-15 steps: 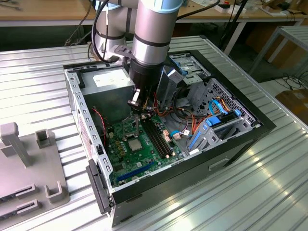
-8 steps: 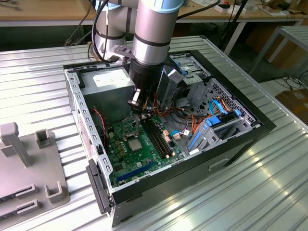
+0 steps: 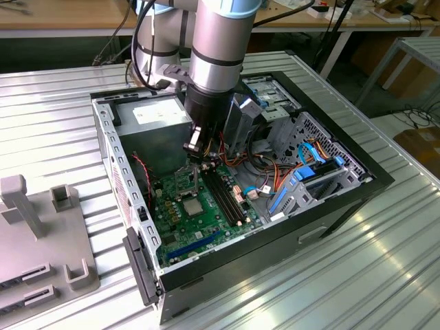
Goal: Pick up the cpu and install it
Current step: 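Close the cpu cover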
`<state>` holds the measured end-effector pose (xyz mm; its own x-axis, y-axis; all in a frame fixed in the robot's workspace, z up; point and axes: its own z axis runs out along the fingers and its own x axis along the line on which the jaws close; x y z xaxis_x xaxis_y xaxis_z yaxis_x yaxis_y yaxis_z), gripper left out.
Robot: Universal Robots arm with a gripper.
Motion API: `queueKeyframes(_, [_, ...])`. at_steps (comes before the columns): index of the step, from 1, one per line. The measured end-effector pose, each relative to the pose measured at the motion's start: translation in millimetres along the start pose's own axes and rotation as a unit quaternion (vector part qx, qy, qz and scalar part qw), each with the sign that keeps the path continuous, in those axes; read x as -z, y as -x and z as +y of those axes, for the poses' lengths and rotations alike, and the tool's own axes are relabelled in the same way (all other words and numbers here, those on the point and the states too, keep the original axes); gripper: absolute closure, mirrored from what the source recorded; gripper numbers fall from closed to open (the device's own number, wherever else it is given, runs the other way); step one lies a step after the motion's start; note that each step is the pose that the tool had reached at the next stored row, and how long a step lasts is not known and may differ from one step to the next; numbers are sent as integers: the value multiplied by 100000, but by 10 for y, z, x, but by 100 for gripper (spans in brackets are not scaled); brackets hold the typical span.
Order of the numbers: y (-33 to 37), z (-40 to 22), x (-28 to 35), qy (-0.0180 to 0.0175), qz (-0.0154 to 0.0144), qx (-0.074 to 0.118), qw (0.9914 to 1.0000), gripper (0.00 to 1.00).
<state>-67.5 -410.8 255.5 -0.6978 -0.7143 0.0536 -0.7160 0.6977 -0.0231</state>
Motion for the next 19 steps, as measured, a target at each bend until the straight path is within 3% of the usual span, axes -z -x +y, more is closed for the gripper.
queueKeyframes(9, [-10, -9, 7, 241, -308, 807, 99996, 89])
queueKeyframes(12, [-11, -11, 7, 429, -531, 1163, 99991, 89])
queueKeyframes(16, [-21, -21, 6, 868, -1056, 2038, 99970, 89])
queueKeyframes(19, [-37, -33, 5, 930, -1160, 2731, 99952, 89])
